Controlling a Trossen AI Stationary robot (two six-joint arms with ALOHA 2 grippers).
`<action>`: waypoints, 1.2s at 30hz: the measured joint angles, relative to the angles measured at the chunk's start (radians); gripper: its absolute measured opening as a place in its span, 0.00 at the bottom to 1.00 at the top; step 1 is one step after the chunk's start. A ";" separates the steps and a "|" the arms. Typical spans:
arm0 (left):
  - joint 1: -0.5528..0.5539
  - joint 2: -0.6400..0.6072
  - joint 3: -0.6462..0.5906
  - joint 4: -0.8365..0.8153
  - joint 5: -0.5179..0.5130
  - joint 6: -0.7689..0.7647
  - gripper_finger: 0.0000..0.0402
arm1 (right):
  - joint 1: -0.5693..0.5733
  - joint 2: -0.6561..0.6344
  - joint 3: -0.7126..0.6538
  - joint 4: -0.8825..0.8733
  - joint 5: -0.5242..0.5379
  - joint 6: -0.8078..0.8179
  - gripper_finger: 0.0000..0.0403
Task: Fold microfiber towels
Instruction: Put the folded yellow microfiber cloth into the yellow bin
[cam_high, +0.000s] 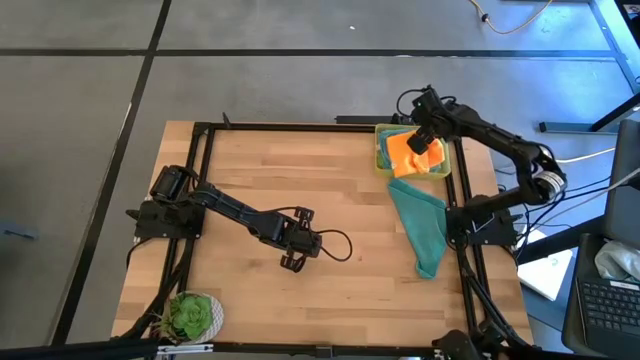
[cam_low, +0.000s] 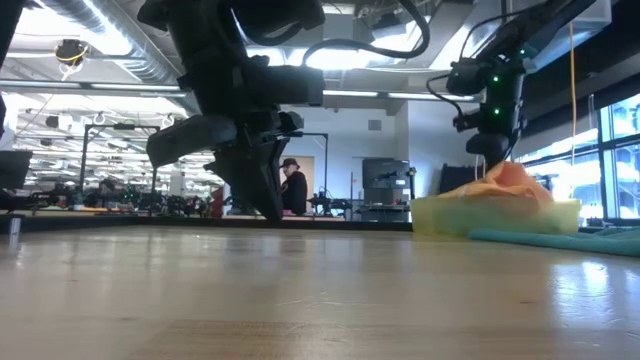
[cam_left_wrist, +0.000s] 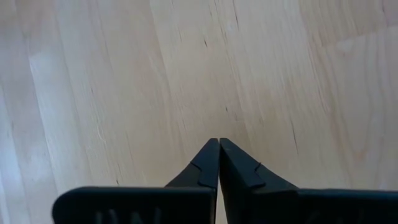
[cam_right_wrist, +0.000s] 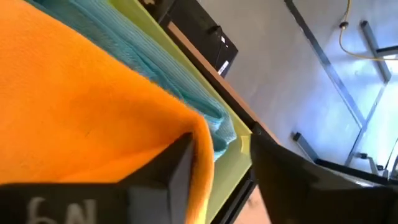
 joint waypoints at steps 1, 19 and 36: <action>0.000 0.000 0.000 0.001 0.000 0.000 0.01 | 0.006 -0.004 0.000 -0.002 0.011 0.000 0.44; -0.005 0.000 0.000 0.035 0.000 0.005 0.01 | 0.167 -0.017 0.130 -0.129 -0.259 0.305 0.48; -0.032 0.000 0.000 0.037 0.000 0.006 0.01 | 0.190 0.077 0.126 -0.553 0.160 0.533 0.29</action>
